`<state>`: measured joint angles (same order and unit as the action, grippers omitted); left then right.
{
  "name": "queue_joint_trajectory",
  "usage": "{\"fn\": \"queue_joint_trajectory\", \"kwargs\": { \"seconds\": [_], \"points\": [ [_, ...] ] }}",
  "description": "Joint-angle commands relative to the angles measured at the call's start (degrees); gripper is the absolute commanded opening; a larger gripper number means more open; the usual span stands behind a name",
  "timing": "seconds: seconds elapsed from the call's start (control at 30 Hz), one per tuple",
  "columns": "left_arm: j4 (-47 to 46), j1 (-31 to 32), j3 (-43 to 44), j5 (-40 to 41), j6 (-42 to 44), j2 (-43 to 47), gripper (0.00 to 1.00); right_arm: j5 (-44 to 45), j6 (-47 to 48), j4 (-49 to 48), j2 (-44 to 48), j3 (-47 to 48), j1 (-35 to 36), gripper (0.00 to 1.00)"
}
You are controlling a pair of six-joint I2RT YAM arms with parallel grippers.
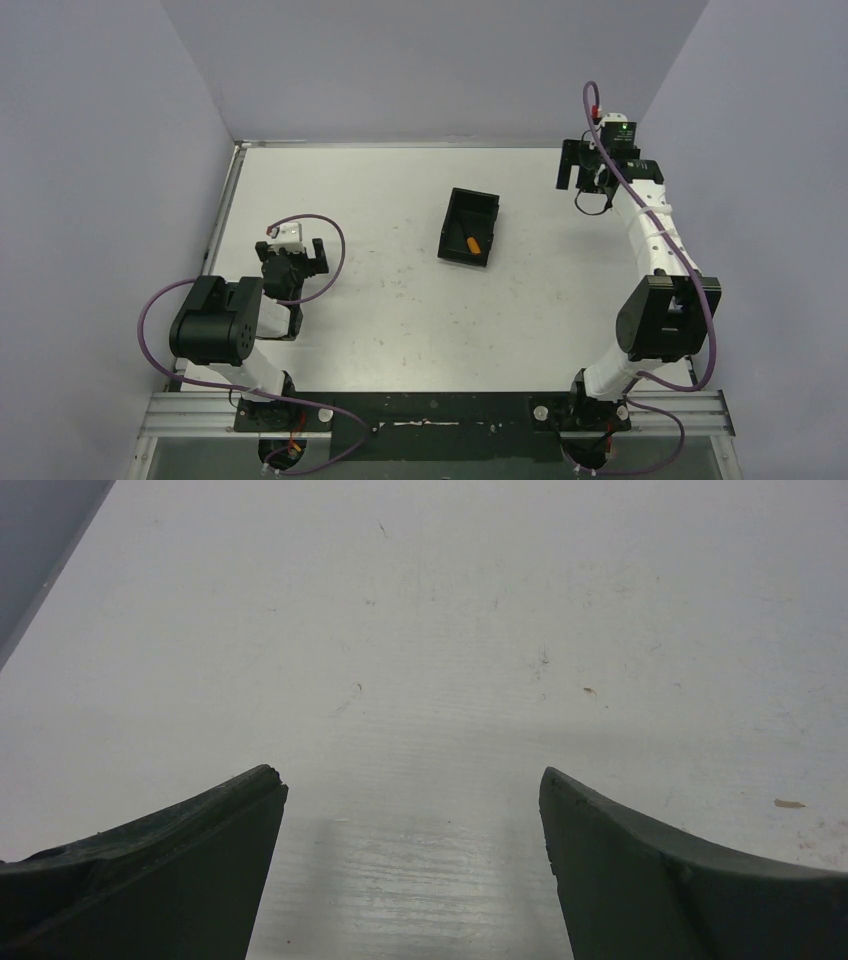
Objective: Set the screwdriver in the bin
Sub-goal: Reset both arms
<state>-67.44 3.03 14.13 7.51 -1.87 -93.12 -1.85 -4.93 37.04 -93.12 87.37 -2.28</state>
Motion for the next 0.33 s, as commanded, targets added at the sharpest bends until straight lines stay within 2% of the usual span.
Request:
{"fn": "queue_joint_trajectory", "kwargs": {
  "seconds": [0.0,0.3],
  "points": [
    [-2.04,0.18,0.37,0.5,0.09,0.79,0.97,0.31,0.59,-1.57,1.26,-0.21,-0.36,1.0],
    [-2.0,0.22,0.37,0.49,0.11,0.77,0.97,0.35,1.59,-5.21,3.36,-3.57,-0.36,1.0]
  ]
}}
